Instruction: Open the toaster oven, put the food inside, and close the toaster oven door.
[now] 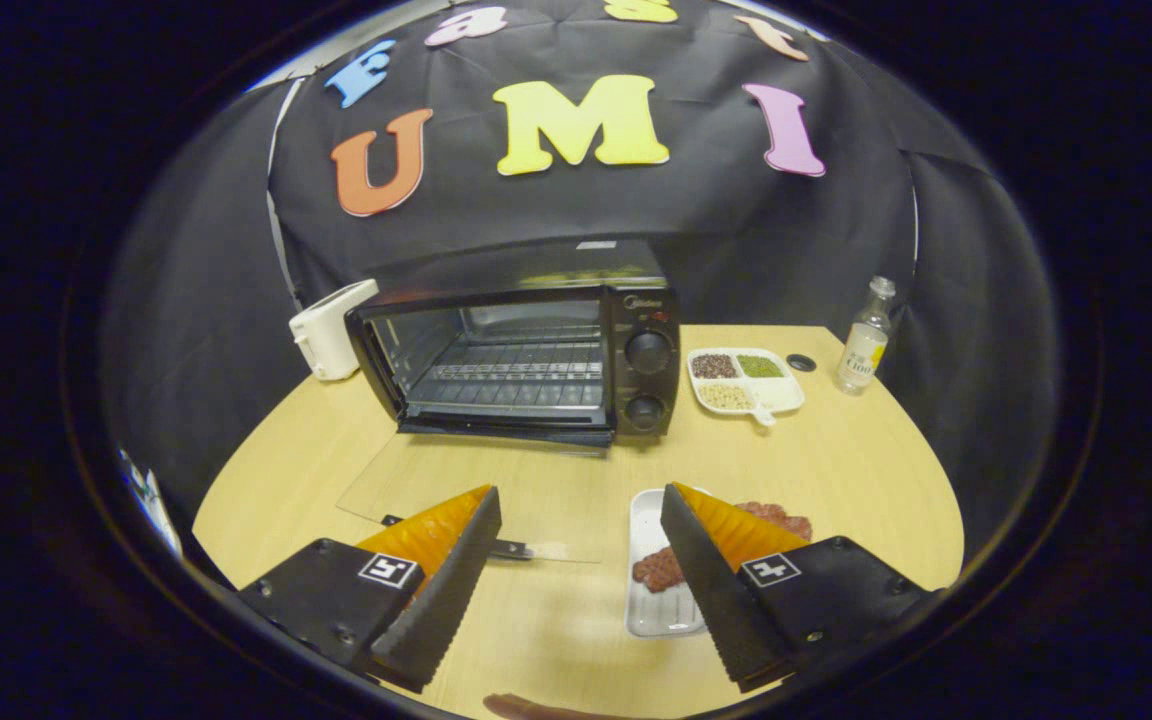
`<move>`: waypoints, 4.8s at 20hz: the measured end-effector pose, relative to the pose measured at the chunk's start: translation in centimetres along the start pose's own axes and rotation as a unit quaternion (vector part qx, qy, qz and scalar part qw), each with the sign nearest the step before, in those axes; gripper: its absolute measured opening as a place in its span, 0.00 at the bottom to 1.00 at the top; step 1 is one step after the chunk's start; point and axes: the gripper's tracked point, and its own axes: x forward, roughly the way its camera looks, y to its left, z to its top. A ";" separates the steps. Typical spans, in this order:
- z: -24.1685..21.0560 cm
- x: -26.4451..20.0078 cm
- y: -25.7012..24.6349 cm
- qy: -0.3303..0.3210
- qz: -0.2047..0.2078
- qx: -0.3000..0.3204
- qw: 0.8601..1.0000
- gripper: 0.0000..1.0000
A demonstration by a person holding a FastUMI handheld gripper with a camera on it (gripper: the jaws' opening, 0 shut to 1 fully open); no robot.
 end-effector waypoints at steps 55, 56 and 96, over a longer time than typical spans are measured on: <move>1.2 -2.9 7.9 -0.053 0.026 -0.172 0.983 0.08; 1.3 -2.2 8.7 -0.063 0.020 -0.171 0.983 0.08; 7.3 20.7 8.2 -0.139 0.103 0.334 0.927 0.14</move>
